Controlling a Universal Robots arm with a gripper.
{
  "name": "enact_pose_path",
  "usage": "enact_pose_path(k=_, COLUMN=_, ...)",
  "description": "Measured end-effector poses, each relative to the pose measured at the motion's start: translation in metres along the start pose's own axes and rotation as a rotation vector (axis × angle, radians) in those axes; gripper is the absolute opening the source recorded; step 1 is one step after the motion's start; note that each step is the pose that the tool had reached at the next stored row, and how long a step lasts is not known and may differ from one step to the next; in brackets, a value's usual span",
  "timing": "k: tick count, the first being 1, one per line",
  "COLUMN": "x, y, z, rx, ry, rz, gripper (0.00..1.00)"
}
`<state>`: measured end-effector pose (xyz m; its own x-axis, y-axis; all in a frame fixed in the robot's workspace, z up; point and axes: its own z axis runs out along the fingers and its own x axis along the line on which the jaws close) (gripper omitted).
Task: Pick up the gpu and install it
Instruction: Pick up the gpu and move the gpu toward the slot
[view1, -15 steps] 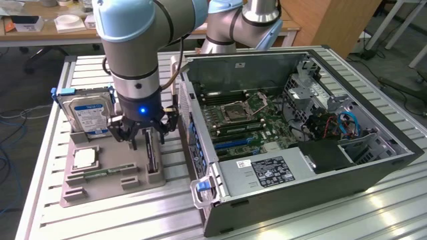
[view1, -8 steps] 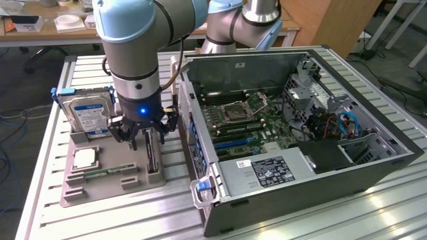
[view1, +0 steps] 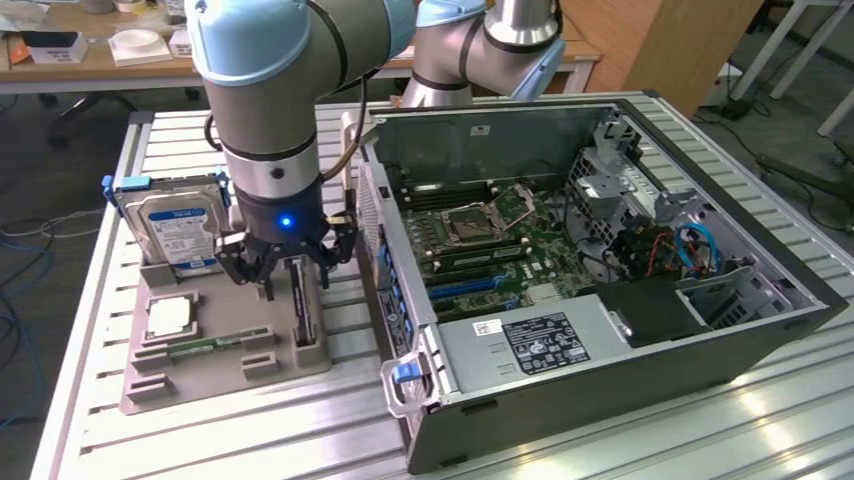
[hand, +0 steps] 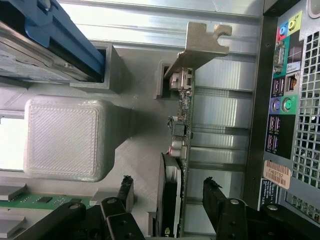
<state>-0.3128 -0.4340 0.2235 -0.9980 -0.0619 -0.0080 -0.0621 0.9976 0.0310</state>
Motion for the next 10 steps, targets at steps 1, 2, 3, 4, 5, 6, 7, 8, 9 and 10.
enact_pose_path(k=1, x=0.0000, y=0.0000, z=0.0000, rx=0.0000, ry=0.0000, rz=0.000, gripper=0.66)
enact_pose_path(k=2, x=0.0000, y=0.0000, z=0.0000, rx=0.0000, ry=0.0000, rz=0.000, gripper=0.66)
enact_pose_path(k=3, x=-0.0001, y=0.0000, z=0.0001, rx=-0.0001, ry=-0.0001, rz=0.000, gripper=0.59)
enact_pose_path(k=4, x=-0.0004, y=0.0000, z=0.0001, rx=-0.0001, ry=-0.0002, rz=0.000, gripper=0.59)
enact_pose_path(k=5, x=-0.0006, y=0.0000, z=0.0000, rx=-0.0001, ry=-0.0001, rz=0.000, gripper=0.58)
enact_pose_path(k=6, x=-0.0007, y=0.0000, z=0.0000, rx=0.0000, ry=0.0000, rz=0.000, gripper=0.58)
enact_pose_path(k=7, x=-0.0006, y=0.0000, z=0.0000, rx=0.0001, ry=0.0001, rz=0.000, gripper=0.51)
enact_pose_path(k=8, x=-0.0007, y=0.0000, z=0.0000, rx=0.0001, ry=0.0001, rz=0.000, gripper=0.51)
enact_pose_path(k=9, x=-0.0007, y=0.0000, z=0.0000, rx=0.0001, ry=0.0001, rz=0.000, gripper=0.51)
enact_pose_path(k=10, x=-0.0008, y=0.0000, z=0.0000, rx=0.0000, ry=0.0000, rz=0.000, gripper=0.51)
